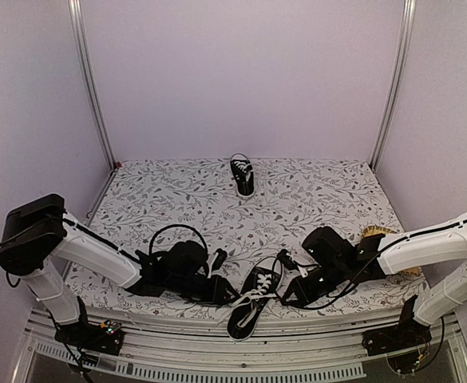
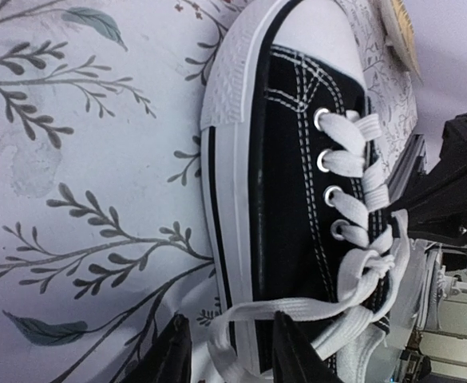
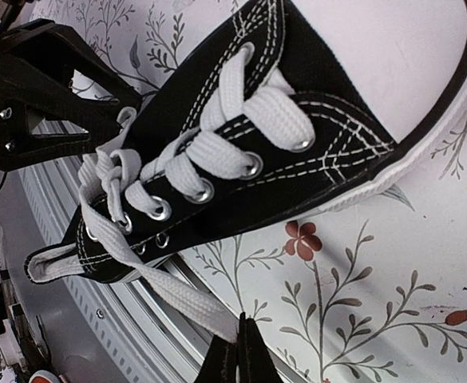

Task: Tie the shoes
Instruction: Adjust the loop with the shoelace from the shoe.

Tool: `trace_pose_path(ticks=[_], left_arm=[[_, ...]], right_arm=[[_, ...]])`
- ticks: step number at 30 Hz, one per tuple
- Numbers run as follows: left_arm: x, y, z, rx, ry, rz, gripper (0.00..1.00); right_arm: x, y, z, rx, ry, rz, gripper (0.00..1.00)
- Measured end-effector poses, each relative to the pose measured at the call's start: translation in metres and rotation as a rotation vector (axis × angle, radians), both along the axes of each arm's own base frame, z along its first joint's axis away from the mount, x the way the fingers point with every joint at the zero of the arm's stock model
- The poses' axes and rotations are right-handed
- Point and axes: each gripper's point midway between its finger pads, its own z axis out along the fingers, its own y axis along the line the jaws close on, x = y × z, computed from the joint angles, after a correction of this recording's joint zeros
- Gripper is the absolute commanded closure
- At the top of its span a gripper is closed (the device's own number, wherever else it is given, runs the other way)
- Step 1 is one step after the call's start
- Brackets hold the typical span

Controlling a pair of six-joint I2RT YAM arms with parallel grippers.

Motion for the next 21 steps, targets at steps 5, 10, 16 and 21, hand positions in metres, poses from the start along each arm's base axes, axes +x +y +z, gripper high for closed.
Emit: trace_pose_path(ticks=[5, 10, 16, 21], left_arm=[[-0.004, -0.003, -0.002, -0.039, 0.032, 0.001, 0.82], [-0.006, -0.007, 0.005, -0.096, 0.038, 0.001, 1.00], [0.001, -0.007, 0.026, -0.123, -0.046, 0.005, 1.00], [0.007, -0.019, 0.059, -0.120, -0.173, -0.023, 1.00]], right_arm=[[0.000, 0.000, 0.000, 0.000, -0.001, 0.000, 0.98], [0.001, 0.000, 0.002, 0.003, -0.004, -0.002, 0.98], [0.002, 0.001, 0.010, 0.020, -0.022, -0.005, 0.98], [0.010, 0.006, 0.023, 0.026, -0.045, -0.019, 0.98]])
